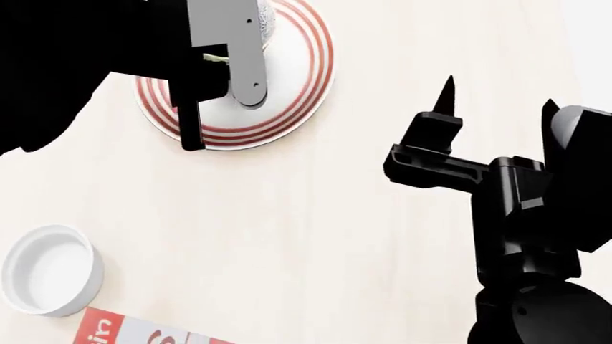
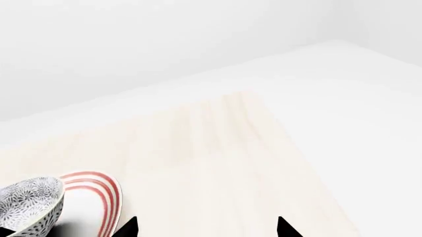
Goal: Pick the akita bowl next to the ramekin and place it on the plate.
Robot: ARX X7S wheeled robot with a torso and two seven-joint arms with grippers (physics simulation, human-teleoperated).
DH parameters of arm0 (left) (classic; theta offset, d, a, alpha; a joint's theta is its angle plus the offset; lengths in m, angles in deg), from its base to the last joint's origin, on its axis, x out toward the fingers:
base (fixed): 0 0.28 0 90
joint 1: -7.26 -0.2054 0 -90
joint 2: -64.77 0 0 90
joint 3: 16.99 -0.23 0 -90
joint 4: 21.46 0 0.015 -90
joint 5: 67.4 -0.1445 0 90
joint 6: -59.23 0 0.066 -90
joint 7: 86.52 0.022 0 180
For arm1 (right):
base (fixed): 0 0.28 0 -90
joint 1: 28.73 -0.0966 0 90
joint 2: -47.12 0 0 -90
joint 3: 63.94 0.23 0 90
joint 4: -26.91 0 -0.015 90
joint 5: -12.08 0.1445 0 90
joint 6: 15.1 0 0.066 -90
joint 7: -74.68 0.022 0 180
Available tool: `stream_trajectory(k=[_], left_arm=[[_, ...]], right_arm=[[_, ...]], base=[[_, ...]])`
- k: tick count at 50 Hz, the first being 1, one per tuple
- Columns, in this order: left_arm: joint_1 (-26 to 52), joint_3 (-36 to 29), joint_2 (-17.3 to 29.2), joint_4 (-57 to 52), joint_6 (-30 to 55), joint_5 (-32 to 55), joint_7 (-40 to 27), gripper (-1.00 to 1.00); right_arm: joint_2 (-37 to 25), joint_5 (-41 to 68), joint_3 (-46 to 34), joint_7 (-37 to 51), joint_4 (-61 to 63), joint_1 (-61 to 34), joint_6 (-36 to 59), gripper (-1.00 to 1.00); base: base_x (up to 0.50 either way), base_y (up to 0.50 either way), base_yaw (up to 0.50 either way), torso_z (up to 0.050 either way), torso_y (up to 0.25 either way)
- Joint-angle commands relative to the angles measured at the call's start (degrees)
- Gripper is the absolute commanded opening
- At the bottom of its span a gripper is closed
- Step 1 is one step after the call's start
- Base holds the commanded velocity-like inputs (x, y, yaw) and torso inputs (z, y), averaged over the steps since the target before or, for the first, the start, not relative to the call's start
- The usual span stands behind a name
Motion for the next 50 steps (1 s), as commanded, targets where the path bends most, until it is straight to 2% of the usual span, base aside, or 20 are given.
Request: stream_trajectory(k=[1, 13, 14, 24, 50], left_arm=[[0.42, 0.66, -0.63, 1.01, -0.88, -0.27, -0.35, -1.00], [0.40, 0.26, -2.14, 4.22, -2.44, -1.38, -0.53, -1.00], [0.43, 0.29, -2.20, 4.24, -2.38, -1.33, -0.36, 1.00], [0.34, 0.39, -2.07, 3.72, -1.78, -1.43, -0.82, 1.00], [4.06, 3.29, 0.44, -5.60, 2.20, 0.31, -4.82, 1.00]], right_arm=[[-0.09, -0.06, -0.26, 0.00, -0.15, 0.09, -0.38, 1.00], [-0.22, -0.29, -0.45, -0.24, -0.47, 0.36, -1.10, 1.00], [-0.24, -0.25, -0.47, -0.20, -0.48, 0.33, -1.05, 1.00], [-0.35, -0.31, -0.61, -0.26, -0.56, 0.55, -1.47, 1.00], [-0.37, -1.41, -1.47, -1.25, -2.14, 1.06, -3.59, 1.00]], base=[[0.00, 0.00, 0.00, 0.000, 0.000], [0.00, 0.00, 0.00, 0.000, 0.000], [0.00, 0.00, 0.00, 0.000, 0.000], [0.00, 0.00, 0.00, 0.000, 0.000], [0.00, 0.00, 0.00, 0.000, 0.000]])
